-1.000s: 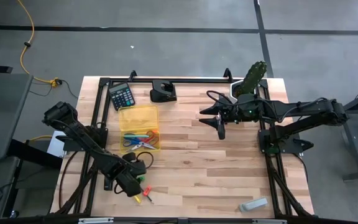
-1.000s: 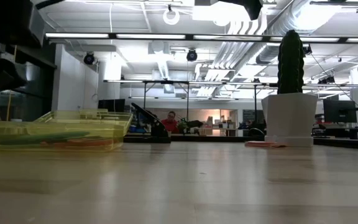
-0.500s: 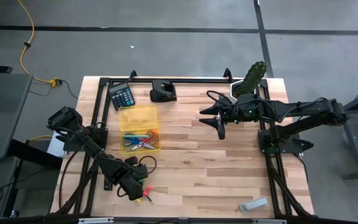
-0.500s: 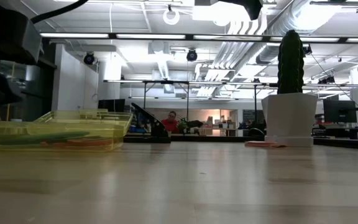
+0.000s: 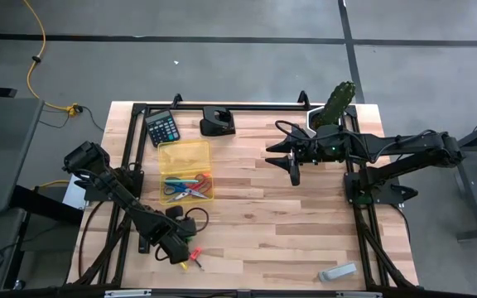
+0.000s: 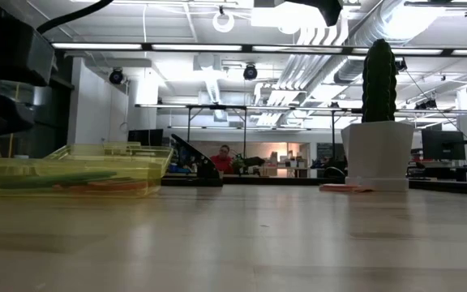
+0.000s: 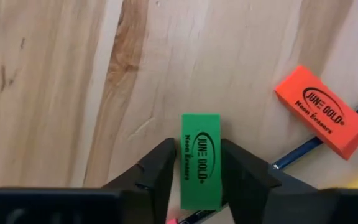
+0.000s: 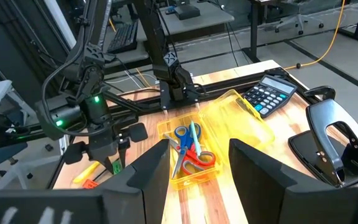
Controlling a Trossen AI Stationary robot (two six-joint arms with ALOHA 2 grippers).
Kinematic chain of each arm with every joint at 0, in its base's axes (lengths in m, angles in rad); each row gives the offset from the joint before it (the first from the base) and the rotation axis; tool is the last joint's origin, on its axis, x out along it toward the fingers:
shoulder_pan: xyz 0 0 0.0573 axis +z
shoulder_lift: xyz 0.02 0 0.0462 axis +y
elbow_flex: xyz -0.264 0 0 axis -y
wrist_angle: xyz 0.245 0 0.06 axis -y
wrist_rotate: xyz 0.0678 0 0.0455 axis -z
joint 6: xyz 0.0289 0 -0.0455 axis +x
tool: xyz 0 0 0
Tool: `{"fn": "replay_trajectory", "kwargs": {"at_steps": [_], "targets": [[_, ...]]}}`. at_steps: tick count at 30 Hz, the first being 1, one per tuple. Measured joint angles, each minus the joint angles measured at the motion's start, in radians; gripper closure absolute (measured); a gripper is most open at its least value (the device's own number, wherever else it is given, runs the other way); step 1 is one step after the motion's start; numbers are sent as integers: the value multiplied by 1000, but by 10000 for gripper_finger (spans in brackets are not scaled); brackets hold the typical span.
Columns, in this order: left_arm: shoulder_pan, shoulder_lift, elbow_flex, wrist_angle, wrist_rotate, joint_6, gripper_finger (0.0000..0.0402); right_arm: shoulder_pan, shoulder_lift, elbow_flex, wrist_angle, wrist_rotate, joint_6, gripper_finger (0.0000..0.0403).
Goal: Pack school essentials
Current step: Put the green eraser into the yellow supply box
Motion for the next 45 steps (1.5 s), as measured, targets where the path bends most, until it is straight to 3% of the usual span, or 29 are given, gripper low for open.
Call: {"fn": "replay_trajectory", "kwargs": {"at_steps": [5, 12, 18, 22, 28, 31, 35, 38, 45], "targets": [[2, 0, -1, -7, -2, 2, 329, 0, 0, 0, 0, 0, 0, 245], [27, -46, -10, -24, 18, 3, 327, 0, 0, 0, 0, 0, 0, 245], [99, -236, -10, -70, -16, 94, 326, 0, 0, 0, 1, 0, 0, 245], [165, -428, -9, -23, -103, 191, 326, 0, 0, 0, 1, 0, 0, 245], [263, -706, -6, 255, -323, 454, 326, 0, 0, 0, 13, 0, 5, 245], [317, -801, -6, 452, -361, 640, 326, 0, 0, 0, 29, 0, 5, 245], [398, -868, -50, 717, -257, 808, 326, 0, 0, 0, 66, 0, 8, 245], [459, -883, -130, 871, -170, 814, 326, 0, 0, 0, 102, 0, 8, 245], [535, -864, -220, 960, -117, 799, 326, 0, 0, 0, 178, -16, 8, 245]]}}
